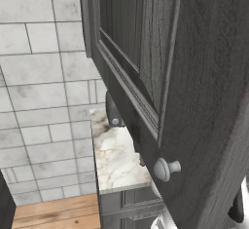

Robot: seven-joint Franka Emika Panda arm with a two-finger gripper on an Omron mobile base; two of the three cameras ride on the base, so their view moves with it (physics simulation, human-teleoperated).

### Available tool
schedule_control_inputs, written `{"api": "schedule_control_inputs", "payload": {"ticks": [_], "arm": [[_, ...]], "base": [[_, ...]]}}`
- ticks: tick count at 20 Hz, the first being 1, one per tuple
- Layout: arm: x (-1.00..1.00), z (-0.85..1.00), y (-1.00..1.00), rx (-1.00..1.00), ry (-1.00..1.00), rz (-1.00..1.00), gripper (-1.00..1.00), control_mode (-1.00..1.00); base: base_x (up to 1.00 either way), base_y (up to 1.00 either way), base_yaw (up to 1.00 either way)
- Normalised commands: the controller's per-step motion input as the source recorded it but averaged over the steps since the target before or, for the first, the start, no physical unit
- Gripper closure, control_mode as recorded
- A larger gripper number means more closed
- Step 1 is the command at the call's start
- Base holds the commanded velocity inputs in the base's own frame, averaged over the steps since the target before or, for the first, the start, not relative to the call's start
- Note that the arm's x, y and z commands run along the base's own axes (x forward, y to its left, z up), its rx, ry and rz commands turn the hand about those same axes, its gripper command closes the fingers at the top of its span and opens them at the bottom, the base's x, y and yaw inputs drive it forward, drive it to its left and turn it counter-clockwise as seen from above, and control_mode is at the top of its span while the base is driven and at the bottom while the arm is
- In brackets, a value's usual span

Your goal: Pick the bread, place it on the cutting board, pick the jam, place it on the counter, and close the cabinet.

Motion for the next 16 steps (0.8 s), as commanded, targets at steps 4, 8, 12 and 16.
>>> {"api": "schedule_control_inputs", "payload": {"ticks": [4,8,12,16], "arm": [[0.06,-0.39,0.00,-0.08,0.00,0.00,1.00,-1.00],[0.08,-0.38,0.00,-0.06,0.00,-0.01,1.00,-1.00],[0.12,-0.40,0.06,-0.04,0.00,-0.01,1.00,-1.00],[0.10,-0.39,0.03,-0.02,0.00,-0.01,1.00,-1.00]], "base": [[0.00,0.00,0.00],[0.00,0.00,0.00],[0.00,0.00,0.00],[0.00,0.00,0.00]]}}
